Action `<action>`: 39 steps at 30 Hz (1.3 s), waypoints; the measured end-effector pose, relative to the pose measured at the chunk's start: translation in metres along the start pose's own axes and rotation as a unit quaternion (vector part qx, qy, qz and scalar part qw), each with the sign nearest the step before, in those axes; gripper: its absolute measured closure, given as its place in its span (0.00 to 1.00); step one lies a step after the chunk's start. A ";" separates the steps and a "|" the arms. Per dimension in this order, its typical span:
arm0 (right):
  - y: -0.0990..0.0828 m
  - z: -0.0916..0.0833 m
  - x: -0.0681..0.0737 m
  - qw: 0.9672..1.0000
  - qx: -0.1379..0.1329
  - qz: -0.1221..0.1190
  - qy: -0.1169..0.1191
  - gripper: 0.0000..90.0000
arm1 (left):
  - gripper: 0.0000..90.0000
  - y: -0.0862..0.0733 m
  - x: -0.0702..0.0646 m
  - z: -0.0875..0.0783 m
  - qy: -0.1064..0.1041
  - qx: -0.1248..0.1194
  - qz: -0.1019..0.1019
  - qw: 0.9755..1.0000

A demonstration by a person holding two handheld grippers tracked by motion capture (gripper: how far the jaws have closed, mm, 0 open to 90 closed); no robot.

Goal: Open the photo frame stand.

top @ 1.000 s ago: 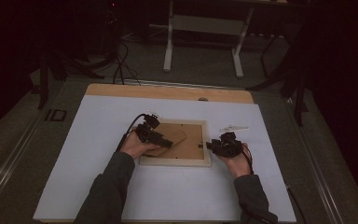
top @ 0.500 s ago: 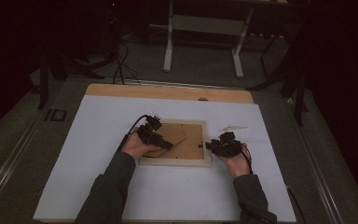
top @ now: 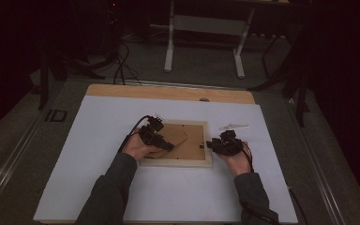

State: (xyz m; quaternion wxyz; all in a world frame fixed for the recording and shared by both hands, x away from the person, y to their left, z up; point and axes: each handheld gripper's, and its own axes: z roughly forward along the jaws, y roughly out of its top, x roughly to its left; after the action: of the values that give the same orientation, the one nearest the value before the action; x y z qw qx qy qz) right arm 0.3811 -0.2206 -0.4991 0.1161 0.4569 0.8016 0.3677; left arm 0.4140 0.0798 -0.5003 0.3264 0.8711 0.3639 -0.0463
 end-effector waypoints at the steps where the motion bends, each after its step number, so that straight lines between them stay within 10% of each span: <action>1: 0.002 0.001 -0.001 1.000 0.000 0.000 -0.002 0.71 | 0.47 0.000 -0.001 0.000 0.004 -0.002 0.002 1.000; 39: 0.028 0.000 -0.011 1.000 -0.013 0.003 -0.006 0.62 | 0.47 -0.004 -0.027 -0.011 0.067 -0.031 0.053 0.996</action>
State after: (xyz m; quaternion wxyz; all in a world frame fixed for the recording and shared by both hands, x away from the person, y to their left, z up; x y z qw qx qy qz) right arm 0.4055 -0.2210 -0.4810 0.1256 0.4595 0.7950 0.3756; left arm 0.3899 0.0716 -0.4850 0.3304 0.8797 0.3395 0.0411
